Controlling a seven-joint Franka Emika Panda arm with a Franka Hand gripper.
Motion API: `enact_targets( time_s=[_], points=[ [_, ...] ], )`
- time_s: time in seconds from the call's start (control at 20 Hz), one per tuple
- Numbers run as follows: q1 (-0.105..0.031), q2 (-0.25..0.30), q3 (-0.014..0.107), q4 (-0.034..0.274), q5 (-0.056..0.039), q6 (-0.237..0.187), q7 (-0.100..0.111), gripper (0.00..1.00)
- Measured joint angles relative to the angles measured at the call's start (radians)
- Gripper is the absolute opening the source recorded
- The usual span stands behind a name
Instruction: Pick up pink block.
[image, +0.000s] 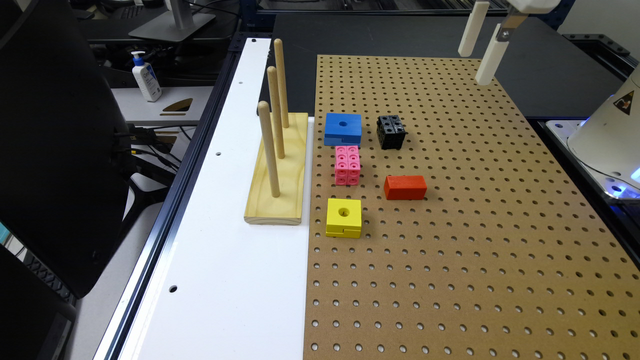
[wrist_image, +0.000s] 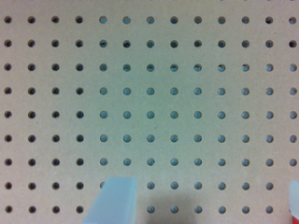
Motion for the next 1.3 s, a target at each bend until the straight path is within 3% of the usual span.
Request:
enact_targets(
  time_s=[0.5, 0.8, 0.9, 1.1, 1.3],
  points=[
    [0.003, -0.005, 0.005, 0.003, 0.0008, 0.000, 0.000, 1.00],
    [0.021, -0.003, 0.008, 0.010, 0.0057, 0.010, 0.004, 1.00],
    [0.029, 0.002, 0.010, 0.018, 0.0078, 0.012, 0.006, 1.00],
    [0.032, 0.032, 0.012, 0.040, 0.0089, 0.032, 0.006, 1.00],
    [0.036, 0.106, 0.017, 0.087, 0.0131, 0.061, 0.007, 1.00]
  ],
)
